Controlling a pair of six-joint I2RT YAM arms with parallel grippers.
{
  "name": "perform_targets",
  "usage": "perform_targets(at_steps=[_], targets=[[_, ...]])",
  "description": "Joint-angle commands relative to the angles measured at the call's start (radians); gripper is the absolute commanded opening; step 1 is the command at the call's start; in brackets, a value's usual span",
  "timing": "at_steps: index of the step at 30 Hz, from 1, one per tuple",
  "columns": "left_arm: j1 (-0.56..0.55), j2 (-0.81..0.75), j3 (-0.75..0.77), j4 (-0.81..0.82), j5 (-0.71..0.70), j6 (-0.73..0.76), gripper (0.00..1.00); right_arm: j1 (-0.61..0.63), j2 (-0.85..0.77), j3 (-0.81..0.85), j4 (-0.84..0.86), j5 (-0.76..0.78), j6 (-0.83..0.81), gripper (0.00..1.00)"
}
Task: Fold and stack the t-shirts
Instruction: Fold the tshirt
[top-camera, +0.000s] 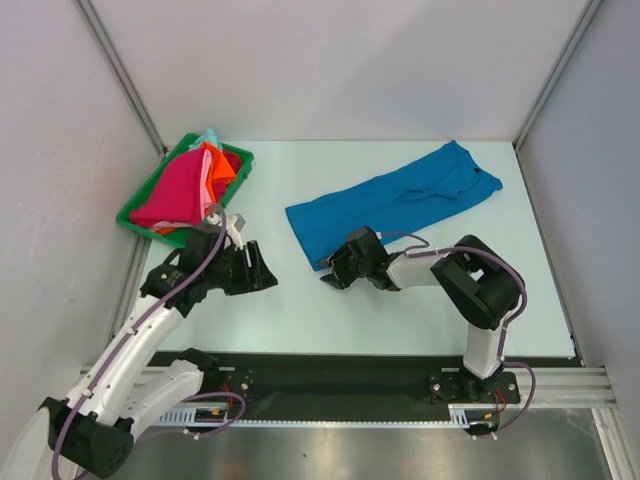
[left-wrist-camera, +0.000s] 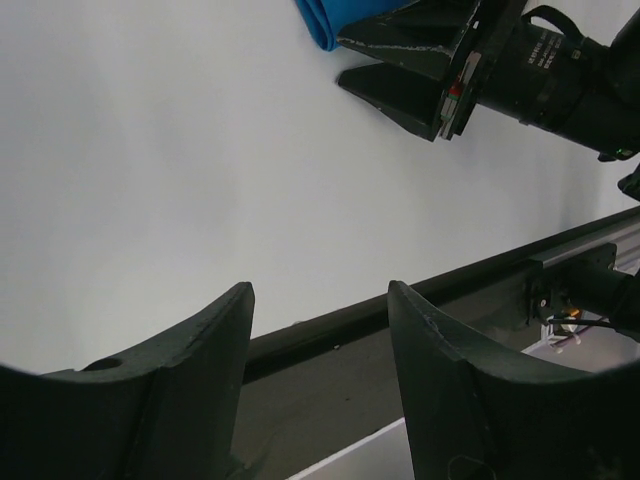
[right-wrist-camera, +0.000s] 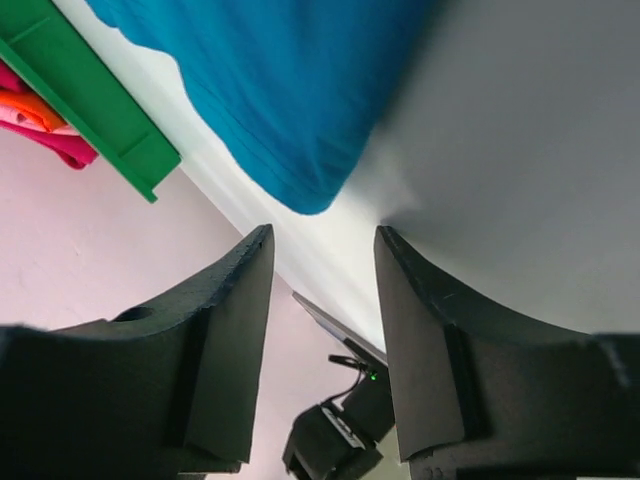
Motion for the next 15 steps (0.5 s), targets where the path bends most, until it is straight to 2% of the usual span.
perform_targets(at_steps=[1,4,8,15], targets=[[0.005,-0.016,0.041,-0.013,-0.021,-0.016,0.62,0.048,0.002,0.023,-0.148,0.138,0.15,0.5],[0.005,-0.017,0.046,-0.009,-0.019,-0.025,0.62,0.051,0.021,0.037,-0.174,0.138,0.187,0.49],[0.009,-0.011,0.063,-0.009,-0.022,-0.025,0.62,0.051,0.025,0.04,-0.222,0.215,0.232,0.49],[0.015,0.006,0.077,-0.012,-0.022,-0.013,0.62,0.017,0.077,0.075,-0.223,0.183,0.218,0.49]])
